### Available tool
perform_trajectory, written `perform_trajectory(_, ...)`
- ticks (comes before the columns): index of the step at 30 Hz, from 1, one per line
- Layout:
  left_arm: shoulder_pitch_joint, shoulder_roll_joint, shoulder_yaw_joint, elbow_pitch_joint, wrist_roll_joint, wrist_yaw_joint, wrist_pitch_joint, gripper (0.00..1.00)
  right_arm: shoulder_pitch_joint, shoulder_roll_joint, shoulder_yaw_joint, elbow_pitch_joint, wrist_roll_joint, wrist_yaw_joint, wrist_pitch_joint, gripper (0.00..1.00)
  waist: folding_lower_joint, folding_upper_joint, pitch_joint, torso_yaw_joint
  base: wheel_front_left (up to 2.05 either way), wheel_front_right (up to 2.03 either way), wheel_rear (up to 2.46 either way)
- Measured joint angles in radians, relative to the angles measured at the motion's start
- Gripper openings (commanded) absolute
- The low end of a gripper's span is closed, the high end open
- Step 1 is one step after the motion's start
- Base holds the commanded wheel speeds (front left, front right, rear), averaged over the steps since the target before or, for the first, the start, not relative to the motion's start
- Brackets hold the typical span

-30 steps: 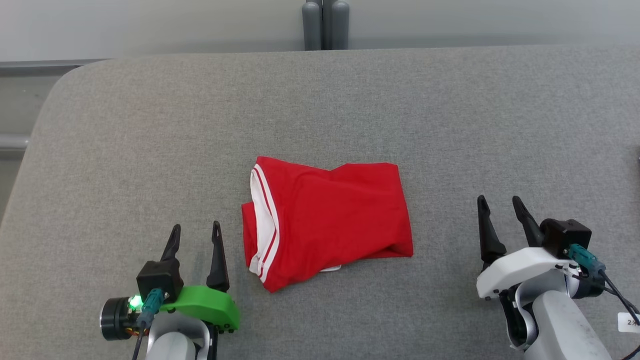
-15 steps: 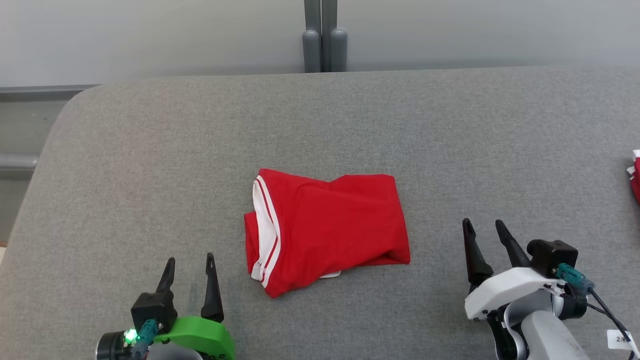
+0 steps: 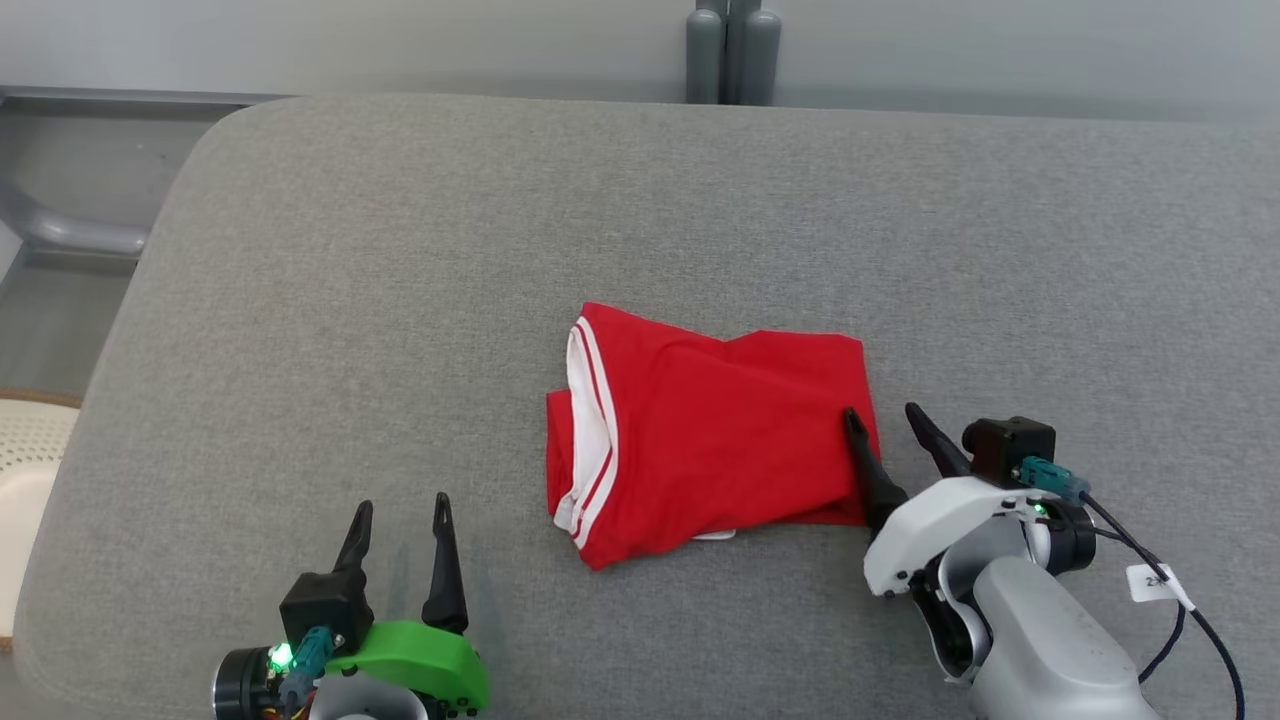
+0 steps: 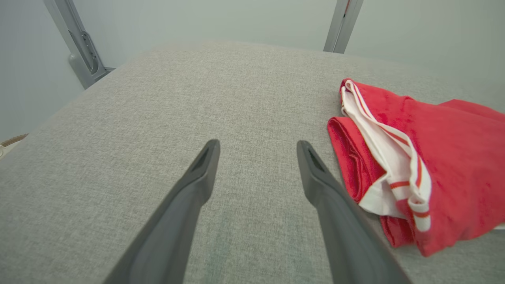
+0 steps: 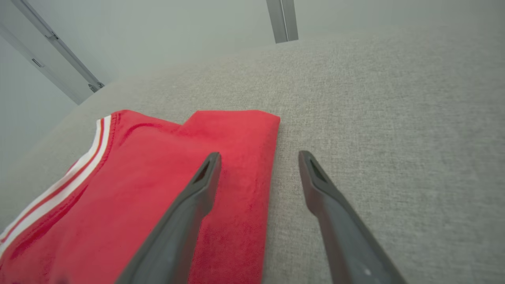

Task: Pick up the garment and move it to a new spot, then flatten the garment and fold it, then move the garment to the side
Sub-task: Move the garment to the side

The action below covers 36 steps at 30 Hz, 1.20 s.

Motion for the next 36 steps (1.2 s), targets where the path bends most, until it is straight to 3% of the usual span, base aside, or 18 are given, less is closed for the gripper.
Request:
perform_trajectory(3, -0.002, 0.0, 0.001, 0.001, 0.0, -0.001, 0.0, 1.0, -0.036, -0.001, 0.024, 0.112, -0.005, 0.0, 0.0, 1.0, 0.0, 0.0, 0.01, 0.028, 0.0, 0.0, 0.0)
perform_trajectory(4, -0.002, 0.0, 0.001, 0.0, 0.0, -0.001, 0.0, 1.0, -0.044, 0.0, 0.023, 0.137, -0.002, 0.0, 0.0, 0.89, 0.0, 0.0, 0.013, 0.035, 0.0, 0.0, 0.0)
perform_trajectory(5, -0.002, 0.0, 0.002, -0.001, 0.0, -0.001, 0.0, 1.0, -0.058, 0.001, 0.012, 0.16, -0.006, 0.0, 0.0, 0.7, 0.0, 0.0, 0.017, 0.043, 0.0, 0.0, 0.0)
perform_trajectory(6, -0.002, 0.0, 0.004, -0.001, 0.0, -0.001, 0.0, 1.0, -0.072, 0.0, 0.002, 0.174, -0.007, 0.0, -0.001, 0.24, 0.0, 0.0, 0.02, 0.05, 0.0, 0.0, 0.0)
perform_trajectory(7, -0.002, 0.0, 0.006, -0.002, 0.0, -0.001, 0.0, 1.0, -0.083, 0.0, -0.005, 0.184, -0.004, 0.0, -0.002, 0.0, 0.0, 0.0, 0.024, 0.054, 0.0, 0.0, 0.0)
perform_trajectory(14, -0.005, 0.0, 0.026, -0.005, 0.017, -0.011, 0.0, 1.0, -0.091, 0.003, -0.035, 0.13, -0.03, 0.001, -0.001, 0.0, 0.0, 0.0, 0.039, 0.023, 0.0, 0.0, 0.0)
perform_trajectory(19, -0.005, 0.0, 0.035, 0.003, 0.036, -0.029, 0.0, 1.0, -0.086, 0.001, -0.062, 0.038, -0.044, 0.001, -0.001, 0.0, 0.0, 0.0, 0.045, -0.052, 0.0, 0.0, 0.0)
perform_trajectory(25, -0.033, 0.0, 0.016, 0.014, 0.041, -0.047, 0.0, 1.0, -0.049, 0.0, -0.054, -0.006, -0.039, 0.001, -0.001, 0.0, 0.0, 0.0, 0.044, -0.189, 0.0, 0.0, 0.0)
perform_trajectory(36, -0.072, -0.001, -0.016, 0.036, 0.055, -0.068, 0.0, 1.0, -0.036, -0.002, -0.022, -0.063, -0.024, 0.001, -0.001, 0.0, 0.0, 0.0, 0.024, -0.505, 0.0, 0.0, 0.0)
